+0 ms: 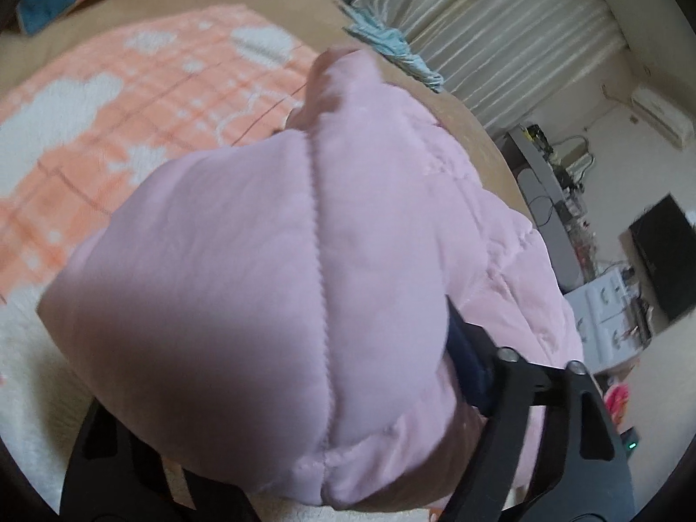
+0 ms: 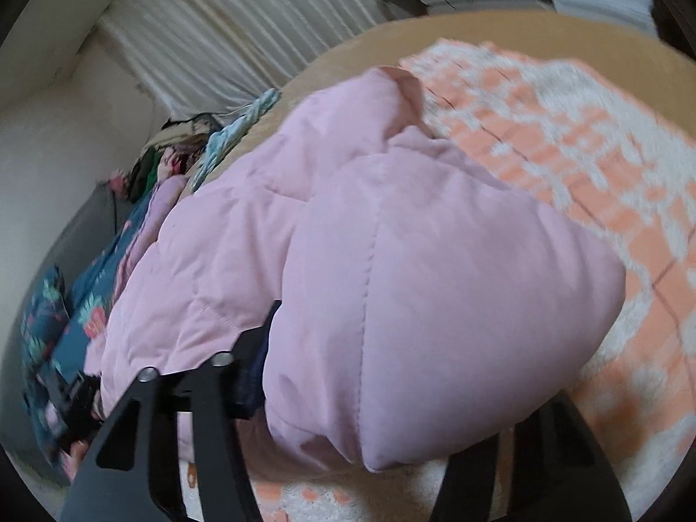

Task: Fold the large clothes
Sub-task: 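Grasp the end of the pink bundle with both tools, then lift the bundle end with both tools and fold it over the rest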

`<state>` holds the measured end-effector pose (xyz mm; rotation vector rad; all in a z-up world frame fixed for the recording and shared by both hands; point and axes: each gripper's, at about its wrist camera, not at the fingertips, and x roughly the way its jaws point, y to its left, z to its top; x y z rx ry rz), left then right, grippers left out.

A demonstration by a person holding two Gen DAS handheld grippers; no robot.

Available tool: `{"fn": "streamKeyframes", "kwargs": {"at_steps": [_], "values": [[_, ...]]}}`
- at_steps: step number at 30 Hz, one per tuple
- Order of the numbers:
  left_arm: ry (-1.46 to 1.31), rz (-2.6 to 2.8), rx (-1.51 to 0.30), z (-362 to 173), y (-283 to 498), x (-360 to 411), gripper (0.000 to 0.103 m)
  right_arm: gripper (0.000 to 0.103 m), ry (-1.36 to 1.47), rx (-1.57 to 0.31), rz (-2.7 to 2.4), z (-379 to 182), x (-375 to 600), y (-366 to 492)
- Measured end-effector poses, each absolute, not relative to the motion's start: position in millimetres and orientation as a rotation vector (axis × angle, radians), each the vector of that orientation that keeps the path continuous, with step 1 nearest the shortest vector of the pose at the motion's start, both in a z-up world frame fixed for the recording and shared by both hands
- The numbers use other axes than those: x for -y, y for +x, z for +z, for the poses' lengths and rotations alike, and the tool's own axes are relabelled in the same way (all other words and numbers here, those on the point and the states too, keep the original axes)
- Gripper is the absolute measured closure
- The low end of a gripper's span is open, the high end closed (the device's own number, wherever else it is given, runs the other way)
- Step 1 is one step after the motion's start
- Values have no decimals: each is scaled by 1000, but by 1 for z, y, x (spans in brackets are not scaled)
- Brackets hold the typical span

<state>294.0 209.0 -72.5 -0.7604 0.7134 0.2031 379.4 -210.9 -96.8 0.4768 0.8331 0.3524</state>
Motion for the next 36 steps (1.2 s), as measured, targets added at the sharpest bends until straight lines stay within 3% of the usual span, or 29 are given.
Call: {"fn": "streamKeyframes", "kwargs": {"at_steps": [3, 9, 21, 36], "values": [[-665, 212, -686, -54, 295, -198, 58, 63, 386, -804, 357, -83, 202, 376], [-545, 210, -663, -29, 298, -179, 69, 70, 248, -755, 361, -59, 188, 369], [-429, 185, -623, 13, 260, -165, 73, 73, 71, -634, 424, 0, 178, 332], [-417, 163, -641, 26, 203, -158, 73, 73, 60, -648, 442, 12, 194, 274]]}}
